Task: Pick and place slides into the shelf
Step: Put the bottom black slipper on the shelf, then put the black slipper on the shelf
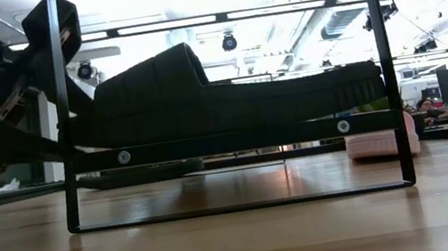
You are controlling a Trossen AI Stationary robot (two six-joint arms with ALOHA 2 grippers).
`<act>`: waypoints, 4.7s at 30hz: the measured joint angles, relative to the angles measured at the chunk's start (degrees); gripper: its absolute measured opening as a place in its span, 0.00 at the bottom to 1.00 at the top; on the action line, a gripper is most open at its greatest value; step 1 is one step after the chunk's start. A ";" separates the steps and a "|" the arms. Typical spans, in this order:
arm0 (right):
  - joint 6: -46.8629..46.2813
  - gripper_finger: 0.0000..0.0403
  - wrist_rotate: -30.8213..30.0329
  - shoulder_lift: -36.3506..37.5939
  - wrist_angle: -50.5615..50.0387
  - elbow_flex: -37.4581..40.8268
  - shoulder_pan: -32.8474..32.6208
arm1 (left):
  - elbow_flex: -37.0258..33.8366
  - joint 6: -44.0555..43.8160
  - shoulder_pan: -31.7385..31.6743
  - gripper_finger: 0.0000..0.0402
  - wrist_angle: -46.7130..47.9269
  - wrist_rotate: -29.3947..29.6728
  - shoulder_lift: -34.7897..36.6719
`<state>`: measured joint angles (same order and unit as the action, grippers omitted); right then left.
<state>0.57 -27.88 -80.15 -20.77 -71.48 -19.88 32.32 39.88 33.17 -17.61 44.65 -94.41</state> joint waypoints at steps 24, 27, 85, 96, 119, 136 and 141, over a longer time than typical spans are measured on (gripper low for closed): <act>-0.62 0.35 0.01 -0.01 -0.68 0.00 0.00 | 0.02 -2.18 3.91 0.36 5.46 4.48 2.35; -0.69 0.35 0.01 -0.01 -0.71 0.00 0.00 | 0.02 -4.49 4.53 0.36 7.55 4.43 5.01; 3.40 0.35 0.36 -0.03 2.66 0.00 0.02 | 0.02 -45.57 5.79 0.36 32.12 23.95 57.50; 0.71 0.35 0.47 -0.03 2.40 0.00 3.59 | -0.02 -82.74 5.79 0.36 61.65 26.41 69.81; -0.65 0.35 4.33 -2.63 2.61 0.00 7.91 | -0.75 -103.07 5.79 0.36 73.93 30.52 72.08; -0.62 0.35 4.33 -2.63 2.62 0.00 7.89 | -4.61 -78.95 5.79 0.36 40.46 26.49 67.30; -0.75 0.35 4.35 -2.63 2.62 0.00 7.87 | -4.61 -73.82 3.01 0.36 37.19 26.54 66.16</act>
<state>-0.19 -23.53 -82.78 -18.15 -71.48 -12.01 27.70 -33.95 36.18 19.59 71.19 -28.25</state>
